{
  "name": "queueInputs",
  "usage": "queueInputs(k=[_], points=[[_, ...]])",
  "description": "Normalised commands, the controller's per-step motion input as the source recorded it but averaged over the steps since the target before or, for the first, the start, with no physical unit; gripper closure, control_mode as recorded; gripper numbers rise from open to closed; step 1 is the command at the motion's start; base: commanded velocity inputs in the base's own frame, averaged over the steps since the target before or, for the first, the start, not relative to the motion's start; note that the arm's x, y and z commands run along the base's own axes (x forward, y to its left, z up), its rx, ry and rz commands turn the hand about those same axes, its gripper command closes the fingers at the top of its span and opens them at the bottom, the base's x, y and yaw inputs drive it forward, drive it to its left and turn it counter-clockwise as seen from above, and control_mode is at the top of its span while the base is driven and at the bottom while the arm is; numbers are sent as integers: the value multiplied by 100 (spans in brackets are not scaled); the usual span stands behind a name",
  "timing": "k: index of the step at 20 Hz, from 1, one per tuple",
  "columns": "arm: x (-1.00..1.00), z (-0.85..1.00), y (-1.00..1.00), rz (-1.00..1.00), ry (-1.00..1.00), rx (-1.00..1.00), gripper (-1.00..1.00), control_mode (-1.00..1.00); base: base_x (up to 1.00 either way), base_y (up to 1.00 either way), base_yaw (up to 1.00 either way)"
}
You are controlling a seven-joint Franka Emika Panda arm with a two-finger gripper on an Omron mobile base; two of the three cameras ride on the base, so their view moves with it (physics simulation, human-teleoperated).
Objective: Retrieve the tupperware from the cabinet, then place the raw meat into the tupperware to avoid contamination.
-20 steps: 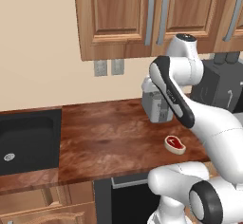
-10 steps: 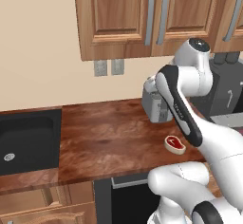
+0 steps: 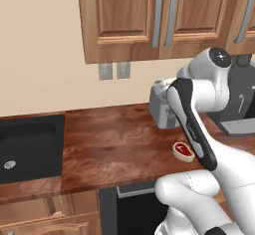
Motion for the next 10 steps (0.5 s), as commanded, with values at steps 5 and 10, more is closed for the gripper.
queueInputs(k=[5,10], points=[[-5,28,0,0,-14,0,-100,-100,0,0,0],[-6,30,0,0,-15,0,-100,-100,0,0,0]])
